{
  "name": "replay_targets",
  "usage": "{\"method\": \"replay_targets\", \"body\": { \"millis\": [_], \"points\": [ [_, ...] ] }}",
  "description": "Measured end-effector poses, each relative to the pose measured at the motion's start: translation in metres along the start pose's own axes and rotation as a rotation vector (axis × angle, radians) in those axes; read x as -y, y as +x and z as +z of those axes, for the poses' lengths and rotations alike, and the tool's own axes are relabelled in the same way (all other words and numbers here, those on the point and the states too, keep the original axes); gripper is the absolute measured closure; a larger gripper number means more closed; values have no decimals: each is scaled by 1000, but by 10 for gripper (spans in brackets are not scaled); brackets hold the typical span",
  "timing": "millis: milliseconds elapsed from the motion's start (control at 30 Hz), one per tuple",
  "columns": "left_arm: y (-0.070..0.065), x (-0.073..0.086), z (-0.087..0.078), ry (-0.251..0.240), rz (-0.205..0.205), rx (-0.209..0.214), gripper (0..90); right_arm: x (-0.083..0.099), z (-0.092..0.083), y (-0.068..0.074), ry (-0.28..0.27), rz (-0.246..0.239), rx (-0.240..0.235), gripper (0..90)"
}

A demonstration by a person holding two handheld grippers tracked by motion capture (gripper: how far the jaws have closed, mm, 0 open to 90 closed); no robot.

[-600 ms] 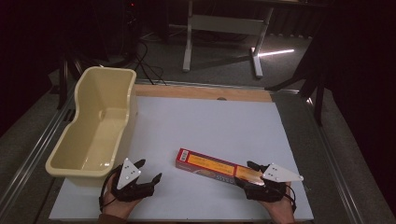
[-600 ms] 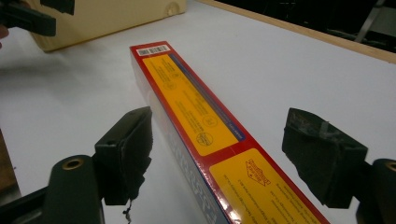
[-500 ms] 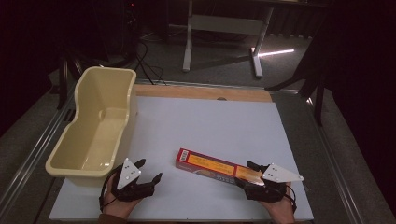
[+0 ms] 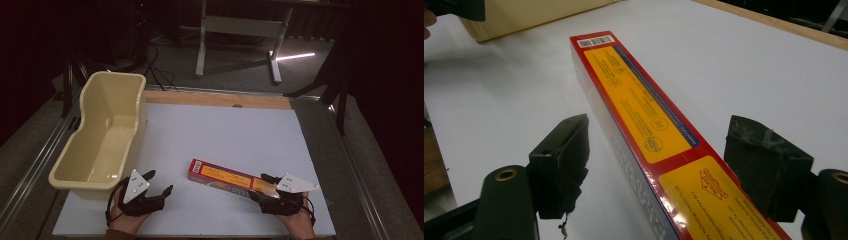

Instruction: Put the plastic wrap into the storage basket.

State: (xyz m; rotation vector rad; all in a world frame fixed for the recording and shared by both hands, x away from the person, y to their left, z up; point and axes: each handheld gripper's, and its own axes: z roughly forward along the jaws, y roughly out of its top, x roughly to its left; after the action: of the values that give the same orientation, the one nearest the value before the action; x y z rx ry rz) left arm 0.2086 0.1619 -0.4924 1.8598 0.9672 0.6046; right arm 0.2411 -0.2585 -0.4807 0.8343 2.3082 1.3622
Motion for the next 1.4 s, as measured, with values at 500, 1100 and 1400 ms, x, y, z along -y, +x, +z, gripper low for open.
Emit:
{"method": "replay_targets", "body": {
  "millis": [500, 1100, 1400],
  "points": [
    [0, 1, -3, -14, -12, -9, 260, -7, -1, -4, 17, -16, -1, 256],
    [1, 2, -4, -18, -20, -17, 260, -42, 18, -17, 253, -154, -41, 263],
    [1, 2, -4, -15, -22, -19, 261, -57, 30, -22, 355, -219, -60, 261]
  ]
}}
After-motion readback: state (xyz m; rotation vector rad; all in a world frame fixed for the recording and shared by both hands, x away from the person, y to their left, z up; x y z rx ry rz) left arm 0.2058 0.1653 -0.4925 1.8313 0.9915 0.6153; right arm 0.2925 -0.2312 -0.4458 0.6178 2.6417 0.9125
